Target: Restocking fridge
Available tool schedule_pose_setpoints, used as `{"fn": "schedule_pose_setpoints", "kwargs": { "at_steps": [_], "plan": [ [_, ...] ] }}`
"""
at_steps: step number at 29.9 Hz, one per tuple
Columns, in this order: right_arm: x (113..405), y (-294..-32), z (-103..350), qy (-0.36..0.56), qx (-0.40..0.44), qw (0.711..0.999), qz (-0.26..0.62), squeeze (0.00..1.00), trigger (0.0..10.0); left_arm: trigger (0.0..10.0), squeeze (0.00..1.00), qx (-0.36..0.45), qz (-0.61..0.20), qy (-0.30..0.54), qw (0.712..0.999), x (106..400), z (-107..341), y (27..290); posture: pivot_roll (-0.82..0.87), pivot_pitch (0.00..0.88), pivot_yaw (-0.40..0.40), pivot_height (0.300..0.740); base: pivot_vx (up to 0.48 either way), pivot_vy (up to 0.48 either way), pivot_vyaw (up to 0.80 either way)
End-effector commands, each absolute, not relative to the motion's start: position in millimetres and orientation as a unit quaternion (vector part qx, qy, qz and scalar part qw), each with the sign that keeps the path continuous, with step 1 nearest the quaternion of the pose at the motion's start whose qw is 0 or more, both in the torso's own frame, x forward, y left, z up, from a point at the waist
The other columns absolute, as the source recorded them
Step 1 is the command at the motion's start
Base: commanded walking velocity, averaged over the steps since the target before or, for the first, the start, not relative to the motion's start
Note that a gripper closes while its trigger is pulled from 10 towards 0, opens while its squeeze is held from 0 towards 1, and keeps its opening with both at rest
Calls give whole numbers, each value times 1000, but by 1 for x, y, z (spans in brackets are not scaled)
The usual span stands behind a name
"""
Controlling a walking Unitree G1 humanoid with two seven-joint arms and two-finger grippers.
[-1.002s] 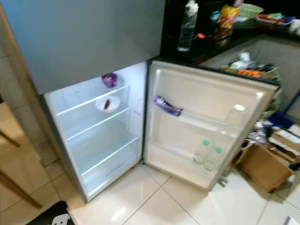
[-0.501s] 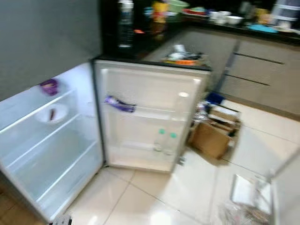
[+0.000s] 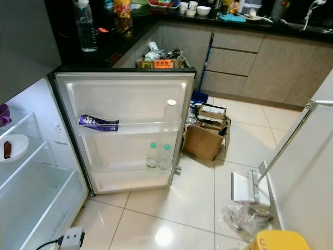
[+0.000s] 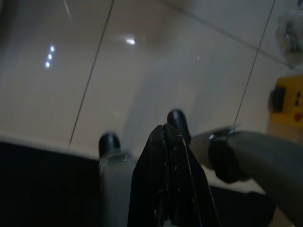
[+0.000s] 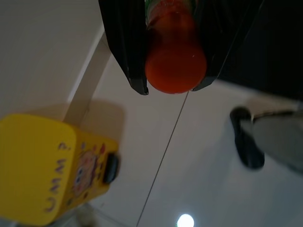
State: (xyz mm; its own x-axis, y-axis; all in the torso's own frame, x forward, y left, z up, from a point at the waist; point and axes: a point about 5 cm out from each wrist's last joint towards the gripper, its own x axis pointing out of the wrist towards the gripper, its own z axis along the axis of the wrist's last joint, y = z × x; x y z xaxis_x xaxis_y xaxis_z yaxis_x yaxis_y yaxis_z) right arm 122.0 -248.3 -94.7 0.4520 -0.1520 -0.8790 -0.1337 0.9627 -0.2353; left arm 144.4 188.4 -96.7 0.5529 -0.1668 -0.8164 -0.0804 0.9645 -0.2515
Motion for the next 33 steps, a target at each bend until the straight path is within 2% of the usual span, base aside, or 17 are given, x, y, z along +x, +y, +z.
{"fn": "schedule_pose_setpoints", "kwargs": {
  "at_steps": [1, 18, 25, 33],
  "plan": [
    [117, -248, -96, 530, -138, 837, -5, 0, 10000, 10000, 0, -129, -28, 481, 867, 141, -98, 187, -63, 0, -24, 740, 0, 0, -800],
    [120, -244, -96, 523, -146, 840, 7, 0, 10000, 10000, 0, -134, -26, 484, 865, 142, -98, 189, -64, 0, -17, 740, 0, 0, -800],
    [123, -237, -96, 509, -103, 854, 19, 0, 10000, 10000, 0, -130, -23, 482, 866, 144, -97, 190, -66, 0, -12, 740, 0, 0, 0],
    [123, -232, -97, 511, -92, 854, 34, 0, 10000, 10000, 0, -129, -25, 480, 867, 146, -96, 189, -65, 0, -12, 740, 0, 0, 773]
  ]
}}
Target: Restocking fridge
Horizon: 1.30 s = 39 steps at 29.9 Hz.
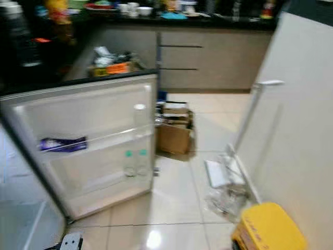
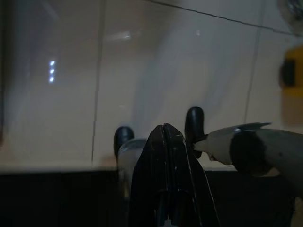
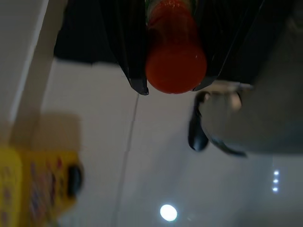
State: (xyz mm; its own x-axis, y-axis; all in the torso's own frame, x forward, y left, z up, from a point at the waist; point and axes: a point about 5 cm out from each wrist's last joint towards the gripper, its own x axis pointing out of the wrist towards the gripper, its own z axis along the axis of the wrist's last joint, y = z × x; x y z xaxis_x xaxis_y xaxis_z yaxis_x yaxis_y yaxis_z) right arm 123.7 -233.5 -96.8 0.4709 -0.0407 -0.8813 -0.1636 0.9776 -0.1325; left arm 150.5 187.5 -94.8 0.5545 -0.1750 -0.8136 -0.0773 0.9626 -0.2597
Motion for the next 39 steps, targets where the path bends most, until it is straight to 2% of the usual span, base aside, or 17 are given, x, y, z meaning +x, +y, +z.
{"fn": "schedule_pose_setpoints", "kwargs": {
  "at_steps": [1, 18, 39],
  "plan": [
    [123, -231, -98, 512, -93, 854, 35, 0, 10000, 10000, 0, -128, -26, 481, 867, 146, -97, 189, -65, 0, -10, 740, 0, 0, 775],
    [115, -231, -100, 521, -96, 848, 33, 0, 10000, 10000, 0, -126, -32, 480, 868, 145, -97, 188, -68, 0, -9, 740, 0, 0, 768],
    [115, -233, -100, 521, -124, 844, 32, 0, 10000, 10000, 0, -150, -47, 479, 864, 145, -97, 184, -68, 0, -10, 740, 0, 0, 0]
  ]
}}
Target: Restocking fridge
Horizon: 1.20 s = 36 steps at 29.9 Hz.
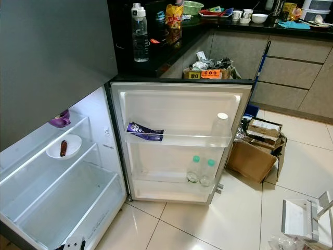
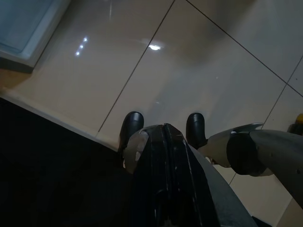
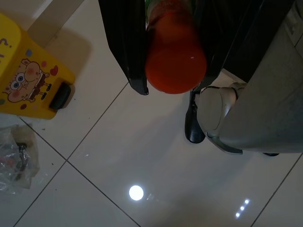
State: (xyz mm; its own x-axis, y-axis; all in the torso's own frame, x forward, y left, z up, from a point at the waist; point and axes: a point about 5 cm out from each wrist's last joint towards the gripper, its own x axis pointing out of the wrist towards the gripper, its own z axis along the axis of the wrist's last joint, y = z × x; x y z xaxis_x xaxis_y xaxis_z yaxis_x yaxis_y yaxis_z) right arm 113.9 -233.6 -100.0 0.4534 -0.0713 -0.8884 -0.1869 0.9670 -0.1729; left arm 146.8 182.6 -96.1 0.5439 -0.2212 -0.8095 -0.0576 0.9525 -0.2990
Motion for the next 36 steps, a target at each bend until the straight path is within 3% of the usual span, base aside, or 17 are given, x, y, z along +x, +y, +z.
{"fn": "schedule_pose_setpoints", "kwargs": {
  "at_steps": [1, 36],
  "plan": [
    [115, -233, -100, 521, -124, 844, 32, 0, 10000, 10000, 0, -150, -47, 479, 864, 145, -97, 184, -68, 0, -10, 740, 0, 0, 0],
    [123, -232, -98, 508, -117, 853, 26, 0, 10000, 10000, 0, -152, -54, 481, 862, 145, -97, 181, -68, 0, -9, 740, 233, 0, 0]
  ]
}}
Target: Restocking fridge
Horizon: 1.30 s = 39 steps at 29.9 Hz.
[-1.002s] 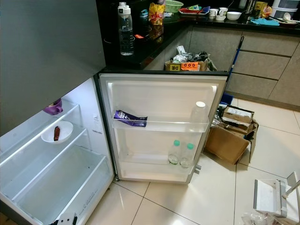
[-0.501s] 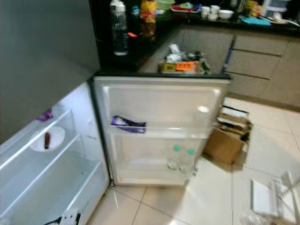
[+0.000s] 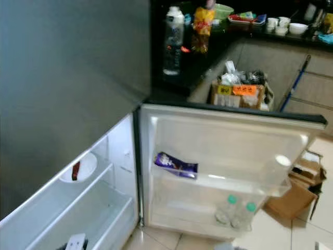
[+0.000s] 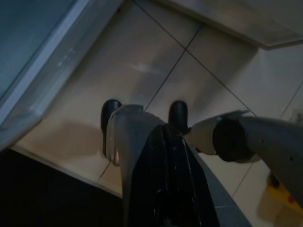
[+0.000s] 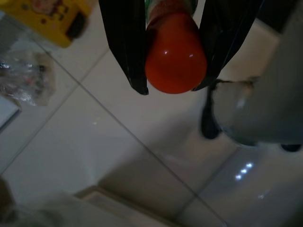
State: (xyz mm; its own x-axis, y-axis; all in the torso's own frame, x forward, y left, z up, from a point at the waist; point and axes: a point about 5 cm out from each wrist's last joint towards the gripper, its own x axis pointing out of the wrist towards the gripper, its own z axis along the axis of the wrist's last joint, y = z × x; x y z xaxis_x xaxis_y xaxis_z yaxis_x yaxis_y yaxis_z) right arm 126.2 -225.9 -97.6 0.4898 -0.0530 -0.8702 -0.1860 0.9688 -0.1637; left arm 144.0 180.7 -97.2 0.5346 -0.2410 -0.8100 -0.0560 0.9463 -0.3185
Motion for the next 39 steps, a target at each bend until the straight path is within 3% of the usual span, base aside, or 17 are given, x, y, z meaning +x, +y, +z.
{"fn": "schedule_pose_setpoints", "kwargs": {
  "at_steps": [1, 5, 16, 35, 39],
  "plan": [
    [122, -232, -98, 508, -117, 853, 26, 0, 10000, 10000, 0, -153, -55, 482, 861, 145, -97, 181, -68, 0, -9, 740, 0, 0, 0],
    [122, -232, -98, 509, -117, 853, 25, 0, 10000, 10000, 0, -140, -79, 490, 857, 142, -98, 178, -69, 0, -9, 740, 0, 0, 0],
    [121, -234, -98, 510, -116, 852, 20, 0, 10000, 10000, 0, -141, -81, 495, 853, 138, -99, 176, -68, 0, -14, 740, 0, -475, 0],
    [123, -237, -96, 505, -112, 856, 17, 0, 10000, 10000, 0, -140, -69, 496, 854, 138, -100, 177, -71, 0, -19, 740, 0, 0, 0],
    [126, -235, -95, 500, -94, 861, 22, 0, 10000, 10000, 0, -139, -71, 495, 855, 138, -100, 177, -71, 0, -18, 740, 0, 0, -800]
  ]
}}
